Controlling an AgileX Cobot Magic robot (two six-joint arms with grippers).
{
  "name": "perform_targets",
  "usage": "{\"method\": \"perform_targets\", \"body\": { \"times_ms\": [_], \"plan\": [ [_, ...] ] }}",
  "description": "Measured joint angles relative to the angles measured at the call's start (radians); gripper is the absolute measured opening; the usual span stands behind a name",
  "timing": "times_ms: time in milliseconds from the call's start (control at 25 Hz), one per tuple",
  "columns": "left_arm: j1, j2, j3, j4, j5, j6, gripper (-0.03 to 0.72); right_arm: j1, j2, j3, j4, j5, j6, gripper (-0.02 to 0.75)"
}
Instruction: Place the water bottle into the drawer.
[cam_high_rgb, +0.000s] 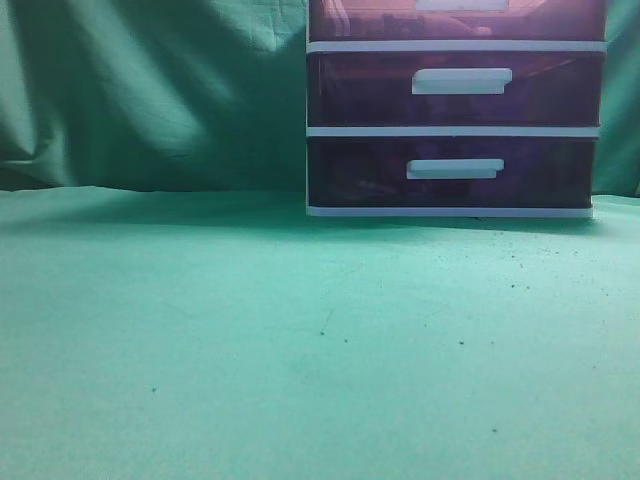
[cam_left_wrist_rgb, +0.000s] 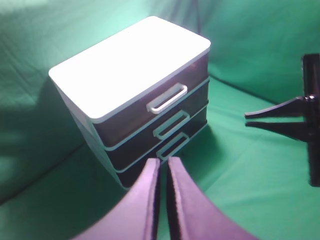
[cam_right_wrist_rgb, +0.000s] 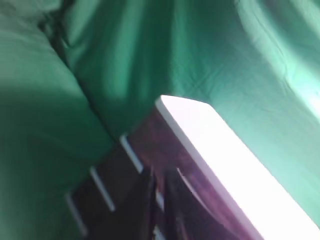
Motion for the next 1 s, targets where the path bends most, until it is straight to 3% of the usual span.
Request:
{"method": "perform_targets", "body": {
  "times_ms": [40,120,320,440,720,1000],
  "plan": [
    [0.0,-0.019,0.0,-0.006,0.001,0.007,0.0,0.0,-0.041,0.0,-0.085,-0.019,0.154,0.0],
    [0.0,-0.051,0.006,-0.012,0.002,0.021,0.0,0.0,-0.116,0.006,-0.189,-0.068,0.391,0.0],
    [0.0,-0.193,0.221,-0.025,0.002,0.037,0.0,0.0,-0.258,0.014,-0.243,-0.162,0.762,0.0],
    [0.0,-0.32,0.456,-0.058,-0.045,0.037,0.0,0.0,-0.328,0.025,-0.245,-0.173,0.855,0.0],
    [0.0,-0.689,1.028,-0.147,-0.41,0.033,0.0,0.0,-0.451,0.162,-0.245,-0.25,0.982,0.0],
    [0.0,-1.034,1.396,-0.149,-0.561,0.015,0.0,0.0,-0.572,0.192,-0.245,-0.327,1.013,0.0]
  ]
}}
